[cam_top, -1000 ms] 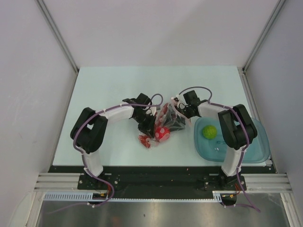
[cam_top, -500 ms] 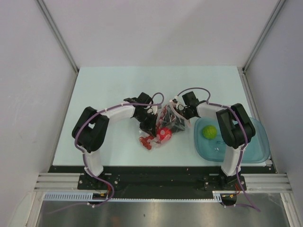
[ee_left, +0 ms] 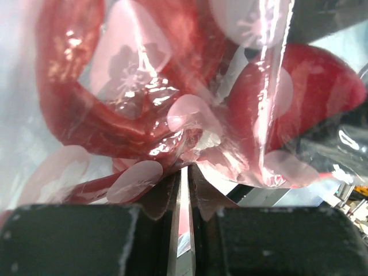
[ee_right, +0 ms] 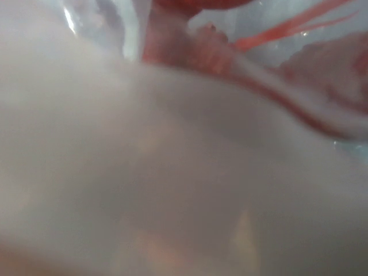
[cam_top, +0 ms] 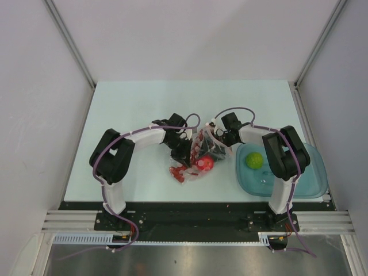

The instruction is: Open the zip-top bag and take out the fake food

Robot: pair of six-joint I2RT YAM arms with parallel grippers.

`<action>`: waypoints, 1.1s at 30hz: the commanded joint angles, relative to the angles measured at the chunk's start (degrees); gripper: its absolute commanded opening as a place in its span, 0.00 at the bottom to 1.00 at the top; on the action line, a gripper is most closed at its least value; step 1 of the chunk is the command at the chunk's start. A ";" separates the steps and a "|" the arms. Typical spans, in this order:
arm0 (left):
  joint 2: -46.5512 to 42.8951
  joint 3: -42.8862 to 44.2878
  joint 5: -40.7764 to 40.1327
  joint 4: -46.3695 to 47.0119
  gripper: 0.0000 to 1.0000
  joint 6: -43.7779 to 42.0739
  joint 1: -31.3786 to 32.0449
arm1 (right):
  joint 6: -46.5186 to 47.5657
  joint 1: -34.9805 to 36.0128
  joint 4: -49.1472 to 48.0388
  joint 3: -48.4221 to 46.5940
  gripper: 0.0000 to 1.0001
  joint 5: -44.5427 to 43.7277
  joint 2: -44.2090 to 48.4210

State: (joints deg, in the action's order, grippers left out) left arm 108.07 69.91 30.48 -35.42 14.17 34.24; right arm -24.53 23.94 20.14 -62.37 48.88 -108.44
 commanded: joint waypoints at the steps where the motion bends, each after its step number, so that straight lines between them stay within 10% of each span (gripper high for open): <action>1: 1.26 1.81 -2.00 3.16 0.13 0.33 0.04 | 1.42 0.49 4.03 0.14 0.71 -0.01 0.42; 14: 1.26 -0.21 -3.50 2.81 0.12 -0.02 0.04 | -0.95 -5.39 5.78 -1.17 0.30 -8.44 8.16; 33: -0.32 -3.46 -4.64 3.08 0.11 -1.52 0.04 | 4.49 -12.25 18.17 -20.68 0.26 -28.66 13.43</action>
State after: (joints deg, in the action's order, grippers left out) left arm 107.90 68.38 30.02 -32.45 14.50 34.24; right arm -22.26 13.19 34.79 -76.47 26.37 -98.65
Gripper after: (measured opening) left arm 0.114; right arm 0.728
